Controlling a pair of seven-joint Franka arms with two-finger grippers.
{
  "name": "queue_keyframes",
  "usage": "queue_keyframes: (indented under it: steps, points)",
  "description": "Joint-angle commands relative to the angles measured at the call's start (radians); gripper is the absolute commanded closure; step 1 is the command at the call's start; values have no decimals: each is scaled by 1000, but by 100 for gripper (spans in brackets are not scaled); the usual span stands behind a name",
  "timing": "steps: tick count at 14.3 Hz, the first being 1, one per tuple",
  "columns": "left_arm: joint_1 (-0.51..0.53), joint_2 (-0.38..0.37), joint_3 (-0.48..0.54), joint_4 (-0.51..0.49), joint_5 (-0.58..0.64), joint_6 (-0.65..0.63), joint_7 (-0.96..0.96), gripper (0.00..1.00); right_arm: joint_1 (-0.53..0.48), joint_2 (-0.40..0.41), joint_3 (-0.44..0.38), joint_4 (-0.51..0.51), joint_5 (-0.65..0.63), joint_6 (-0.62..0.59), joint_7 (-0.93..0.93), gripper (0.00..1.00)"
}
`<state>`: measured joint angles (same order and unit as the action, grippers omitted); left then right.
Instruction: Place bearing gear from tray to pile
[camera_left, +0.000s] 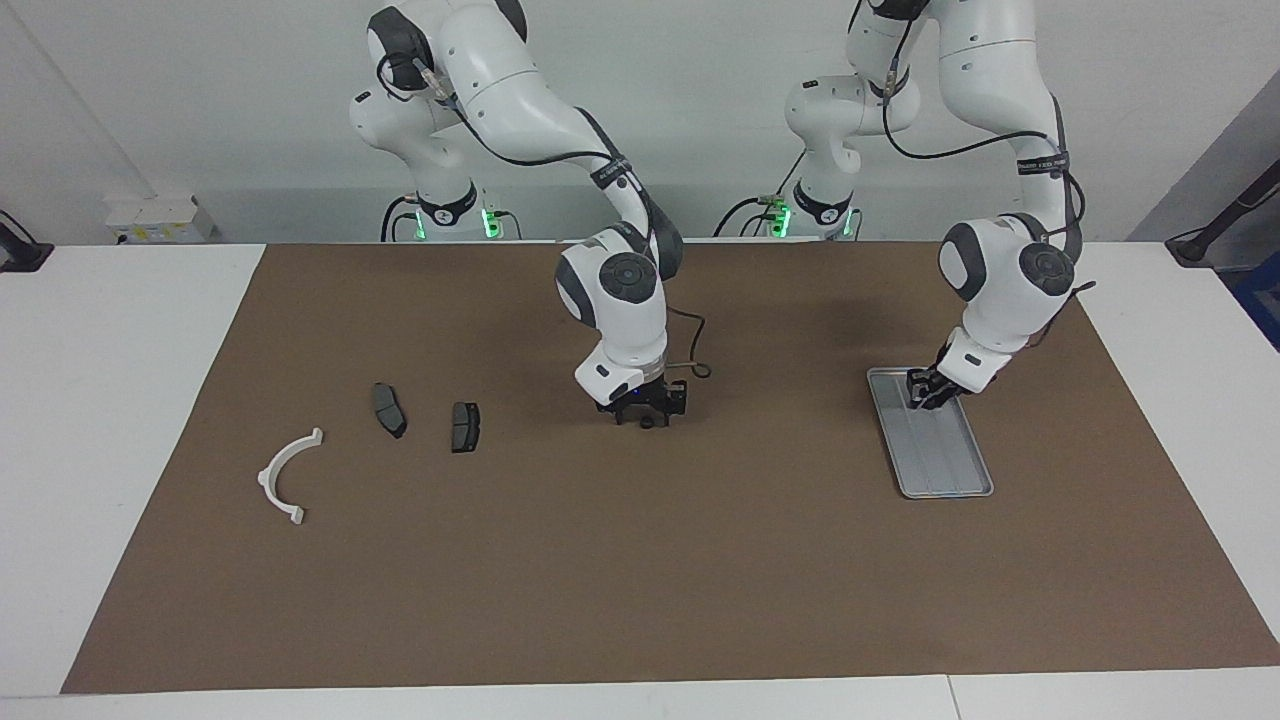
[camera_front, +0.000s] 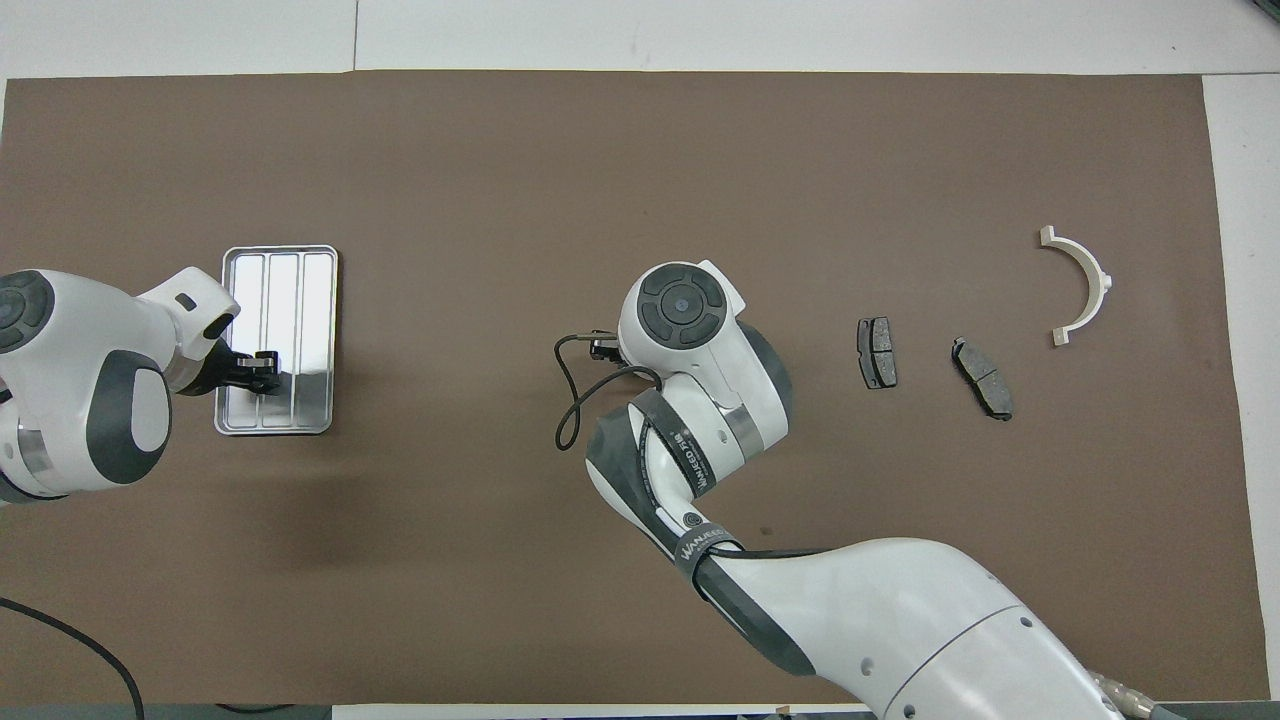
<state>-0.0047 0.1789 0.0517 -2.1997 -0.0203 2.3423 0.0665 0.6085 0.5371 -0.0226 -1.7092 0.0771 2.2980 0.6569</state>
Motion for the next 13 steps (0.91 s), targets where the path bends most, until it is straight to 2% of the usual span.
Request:
queue_keyframes:
  steps: [1, 2, 4, 5, 8, 11, 13]
  points:
    - [15, -15, -6, -29, 10, 25, 10, 95, -7, 3, 6, -13, 29, 31, -40, 53]
    - [15, -13, -6, -28, 10, 25, 10, 100, -7, 3, 6, -13, 29, 29, -39, 69]
    - [11, -9, -6, -9, 5, 17, -4, 100, -7, 3, 6, -12, 29, 23, -39, 96]
    - [2, -1, -6, 15, 0, 5, -14, 100, -7, 3, 6, -12, 29, 21, -39, 100]
    - [-20, 7, -15, 87, -16, -67, -134, 100, -10, 1, 4, -4, 18, 12, -40, 100]
    - [-95, 8, -15, 161, -30, -145, -282, 100, -21, 1, -2, 45, 1, -34, -39, 100]
    - [-161, 8, -15, 196, -32, -181, -420, 100, -68, -9, -5, 80, -28, -49, -48, 100]
